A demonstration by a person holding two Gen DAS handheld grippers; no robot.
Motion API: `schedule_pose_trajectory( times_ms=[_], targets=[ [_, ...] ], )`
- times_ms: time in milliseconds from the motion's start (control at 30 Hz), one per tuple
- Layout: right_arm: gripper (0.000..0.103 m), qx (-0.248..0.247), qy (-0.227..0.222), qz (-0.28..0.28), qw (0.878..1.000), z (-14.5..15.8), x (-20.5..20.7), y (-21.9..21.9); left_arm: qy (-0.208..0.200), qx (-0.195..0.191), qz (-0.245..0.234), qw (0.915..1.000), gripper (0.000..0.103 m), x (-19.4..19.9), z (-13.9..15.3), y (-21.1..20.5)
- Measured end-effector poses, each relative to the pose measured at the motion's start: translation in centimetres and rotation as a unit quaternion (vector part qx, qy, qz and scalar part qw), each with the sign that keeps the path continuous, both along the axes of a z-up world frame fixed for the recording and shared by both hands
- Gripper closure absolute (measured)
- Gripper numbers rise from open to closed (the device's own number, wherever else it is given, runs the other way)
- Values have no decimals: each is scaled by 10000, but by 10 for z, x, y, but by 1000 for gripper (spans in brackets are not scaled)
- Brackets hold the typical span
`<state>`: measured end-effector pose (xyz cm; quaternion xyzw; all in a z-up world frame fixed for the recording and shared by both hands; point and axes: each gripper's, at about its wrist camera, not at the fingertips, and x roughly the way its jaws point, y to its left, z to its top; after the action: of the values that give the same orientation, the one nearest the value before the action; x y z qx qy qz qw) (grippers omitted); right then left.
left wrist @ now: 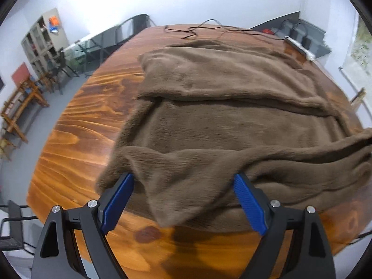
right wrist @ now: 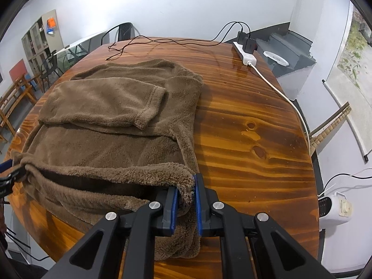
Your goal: Fold clothes
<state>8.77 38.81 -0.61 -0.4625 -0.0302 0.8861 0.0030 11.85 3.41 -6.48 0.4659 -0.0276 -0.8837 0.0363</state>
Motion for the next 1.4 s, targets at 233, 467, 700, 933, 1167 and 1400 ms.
schedule_pose_trajectory(
  times_ms=[233, 467, 700, 933, 1167, 1400],
  targets=[
    [91, -13, -25, 37, 10000, -3, 4, -2, -58, -53, 296, 9995, 13, -6, -2, -26],
    [91, 54, -82, 90, 9999, -7, 5, -3, -244, -244, -17, 9994, 13, -1, -9, -22],
    [91, -11, -157, 41, 9999, -12, 4, 1, -507, 214, -111, 9984, 60, -1, -18, -38],
    [91, -22, -145, 60, 9999, -12, 0, -1, -150, 234, -233, 9993, 88, -6, 15, -46],
    [91, 12, 140, 135, 9998, 6, 3, -6, 165, 404, -331, 9985, 88, -12, 63, -56],
    [91, -56, 591, 159, 9981, 37, 4, -10, 410, 536, -360, 9971, 88, -27, 105, -71]
  ],
)
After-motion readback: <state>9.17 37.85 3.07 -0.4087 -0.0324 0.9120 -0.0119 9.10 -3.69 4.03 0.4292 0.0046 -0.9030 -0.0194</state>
